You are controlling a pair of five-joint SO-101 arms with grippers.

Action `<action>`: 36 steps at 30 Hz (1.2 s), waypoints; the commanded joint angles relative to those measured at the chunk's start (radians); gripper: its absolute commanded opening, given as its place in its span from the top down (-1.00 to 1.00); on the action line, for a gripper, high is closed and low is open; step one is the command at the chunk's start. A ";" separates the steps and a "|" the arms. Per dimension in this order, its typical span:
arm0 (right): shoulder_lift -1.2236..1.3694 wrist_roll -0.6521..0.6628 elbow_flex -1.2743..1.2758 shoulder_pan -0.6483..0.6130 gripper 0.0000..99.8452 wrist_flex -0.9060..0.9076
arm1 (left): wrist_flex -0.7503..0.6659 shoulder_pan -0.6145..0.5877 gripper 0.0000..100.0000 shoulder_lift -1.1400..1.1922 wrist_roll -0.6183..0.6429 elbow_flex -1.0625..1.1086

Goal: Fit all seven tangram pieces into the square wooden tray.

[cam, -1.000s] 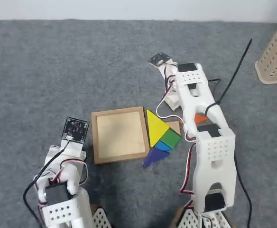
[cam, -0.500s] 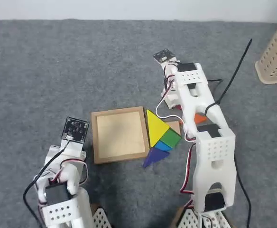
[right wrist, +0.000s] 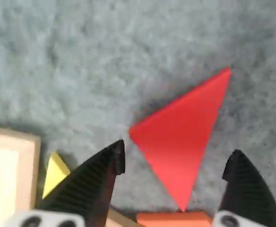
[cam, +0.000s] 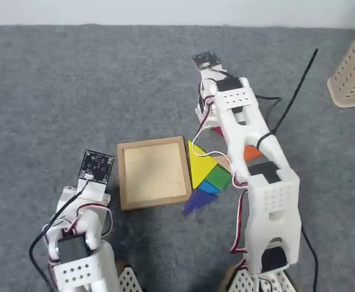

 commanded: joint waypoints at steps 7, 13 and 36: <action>0.067 -0.021 -0.035 0.010 0.35 -0.128 | 0.003 -0.002 0.76 -0.023 0.008 -0.013; 0.079 -0.021 -0.035 0.016 0.40 -0.122 | 0.003 -0.002 0.76 -0.023 0.008 -0.013; -0.312 0.043 0.100 -0.134 0.77 0.028 | 0.003 -0.002 0.76 -0.023 0.008 -0.013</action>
